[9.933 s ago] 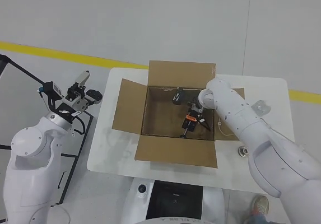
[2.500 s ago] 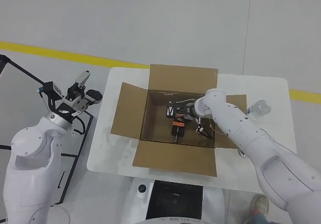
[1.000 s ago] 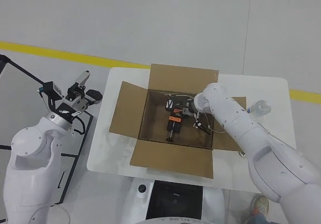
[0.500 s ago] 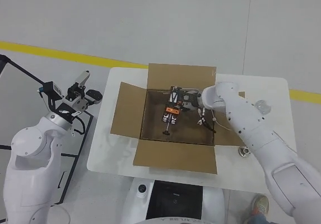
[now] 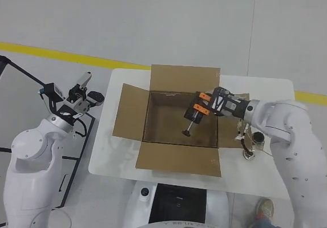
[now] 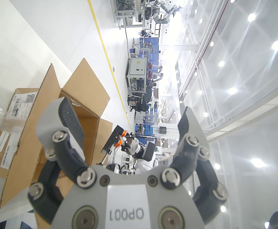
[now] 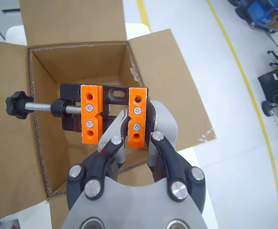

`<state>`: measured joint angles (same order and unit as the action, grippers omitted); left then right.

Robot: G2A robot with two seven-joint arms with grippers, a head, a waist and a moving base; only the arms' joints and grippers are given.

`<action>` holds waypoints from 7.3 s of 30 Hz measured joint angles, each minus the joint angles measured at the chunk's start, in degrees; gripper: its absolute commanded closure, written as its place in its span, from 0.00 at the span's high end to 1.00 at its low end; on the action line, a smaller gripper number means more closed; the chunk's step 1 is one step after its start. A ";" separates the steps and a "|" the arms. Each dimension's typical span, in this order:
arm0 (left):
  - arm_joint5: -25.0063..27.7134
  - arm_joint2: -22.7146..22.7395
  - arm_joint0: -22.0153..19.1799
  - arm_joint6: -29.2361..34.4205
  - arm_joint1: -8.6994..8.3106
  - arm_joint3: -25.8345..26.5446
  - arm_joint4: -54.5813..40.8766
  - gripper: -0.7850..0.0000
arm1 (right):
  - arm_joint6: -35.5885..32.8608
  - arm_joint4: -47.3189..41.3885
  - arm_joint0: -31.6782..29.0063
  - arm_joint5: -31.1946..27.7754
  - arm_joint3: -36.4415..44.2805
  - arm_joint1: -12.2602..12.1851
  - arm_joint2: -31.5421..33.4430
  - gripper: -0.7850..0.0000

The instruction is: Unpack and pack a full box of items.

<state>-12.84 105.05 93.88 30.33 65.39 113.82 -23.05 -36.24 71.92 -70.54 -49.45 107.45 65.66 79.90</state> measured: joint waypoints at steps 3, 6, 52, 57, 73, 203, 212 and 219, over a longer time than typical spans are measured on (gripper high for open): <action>0.00 0.00 0.00 0.00 0.00 0.00 0.00 1.00 | 0.11 -1.09 -4.90 1.84 4.76 -0.73 5.75 0.00; 0.00 0.00 0.00 0.00 0.00 0.00 0.00 1.00 | 1.04 -2.53 -9.52 2.50 7.82 -1.33 11.29 0.00; 0.00 0.00 0.00 0.00 0.00 0.00 0.00 1.00 | 8.07 -9.05 -31.90 3.03 17.04 -3.10 34.66 0.00; 0.00 0.00 0.00 0.00 0.00 0.00 0.00 1.00 | 10.65 -10.16 -37.87 2.50 16.57 -2.97 41.24 0.00; 0.00 0.00 0.00 0.00 0.00 0.00 0.00 1.00 | 18.87 -9.25 -49.87 1.99 9.52 -1.93 50.68 0.00; 0.00 0.00 0.00 0.00 0.00 0.00 0.00 1.00 | 39.39 -10.29 -49.09 -5.77 6.14 -4.61 49.01 0.48; 0.00 0.00 0.00 0.00 0.00 0.00 0.00 1.00 | 31.16 -41.78 -41.44 -6.11 2.38 -6.29 40.38 0.84; 0.00 0.00 0.00 0.00 0.00 0.00 0.00 1.00 | 27.21 -39.91 -40.78 -5.61 4.12 -6.63 41.72 1.00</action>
<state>-12.84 105.05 93.88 30.33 65.39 113.82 -23.05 -9.02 32.01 -111.32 -55.06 111.57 59.04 121.61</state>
